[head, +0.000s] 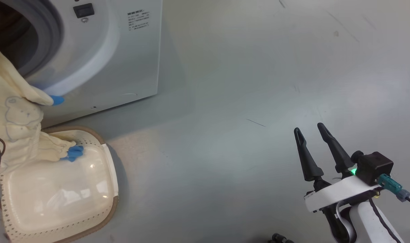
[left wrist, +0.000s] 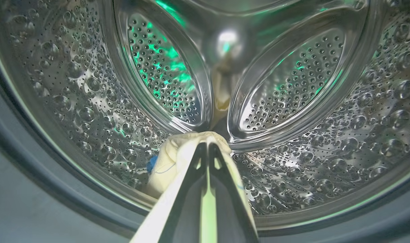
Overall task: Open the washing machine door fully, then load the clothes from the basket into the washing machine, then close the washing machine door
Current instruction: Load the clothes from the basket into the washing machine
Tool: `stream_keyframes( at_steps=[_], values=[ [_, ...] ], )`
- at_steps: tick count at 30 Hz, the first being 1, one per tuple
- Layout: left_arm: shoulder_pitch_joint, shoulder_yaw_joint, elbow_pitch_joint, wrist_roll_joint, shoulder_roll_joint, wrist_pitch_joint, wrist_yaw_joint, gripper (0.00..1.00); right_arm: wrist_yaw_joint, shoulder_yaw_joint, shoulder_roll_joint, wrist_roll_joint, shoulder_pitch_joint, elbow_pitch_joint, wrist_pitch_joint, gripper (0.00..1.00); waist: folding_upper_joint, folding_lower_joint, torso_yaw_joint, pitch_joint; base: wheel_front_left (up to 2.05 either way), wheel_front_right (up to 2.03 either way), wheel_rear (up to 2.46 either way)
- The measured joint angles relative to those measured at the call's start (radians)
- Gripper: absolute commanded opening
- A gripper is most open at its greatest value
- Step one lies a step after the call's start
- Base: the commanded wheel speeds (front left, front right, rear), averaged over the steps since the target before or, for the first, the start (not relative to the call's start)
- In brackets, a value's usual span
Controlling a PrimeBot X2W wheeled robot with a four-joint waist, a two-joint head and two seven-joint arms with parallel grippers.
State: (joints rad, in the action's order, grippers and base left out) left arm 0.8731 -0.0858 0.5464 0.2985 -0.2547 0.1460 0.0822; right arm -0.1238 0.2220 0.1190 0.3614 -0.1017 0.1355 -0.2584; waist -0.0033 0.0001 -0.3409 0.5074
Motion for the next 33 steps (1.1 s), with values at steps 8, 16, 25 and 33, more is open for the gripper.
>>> stream_keyframes(
  at_steps=[8, 16, 25, 33],
  values=[
    [0.153, -0.015, 0.043, 0.002, -0.012, 0.021, 0.0, 0.0, 0.0, 0.015, 0.02, 0.001, 0.0, -0.005, 0.0, 1.0, 0.0, 0.0, -0.025, 0.044, 0.0, 0.0, 0.0],
    [0.291, -0.029, 0.083, 0.0, -0.039, 0.066, 0.006, 0.0, 0.0, -0.004, 0.025, 0.009, -0.007, -0.015, 0.0, 1.0, 0.0, 0.0, -0.032, 0.098, 0.0, 0.0, 0.0],
    [0.269, 0.003, 0.234, -0.031, -0.039, 0.061, 0.003, 0.0, 0.0, 0.011, 0.009, 0.009, -0.039, -0.012, 0.0, 1.0, 0.0, 0.0001, -0.024, 0.11, 0.0, 0.0, 0.0],
    [0.27, 0.02, 0.31, -0.046, -0.033, 0.063, 0.008, 1.0, 0.0, 0.003, 0.013, 0.009, -0.044, 0.0, 0.0, 1.0, 0.0, 0.0, -0.015, 0.098, 0.0, 0.0, 0.0]
  ],
)
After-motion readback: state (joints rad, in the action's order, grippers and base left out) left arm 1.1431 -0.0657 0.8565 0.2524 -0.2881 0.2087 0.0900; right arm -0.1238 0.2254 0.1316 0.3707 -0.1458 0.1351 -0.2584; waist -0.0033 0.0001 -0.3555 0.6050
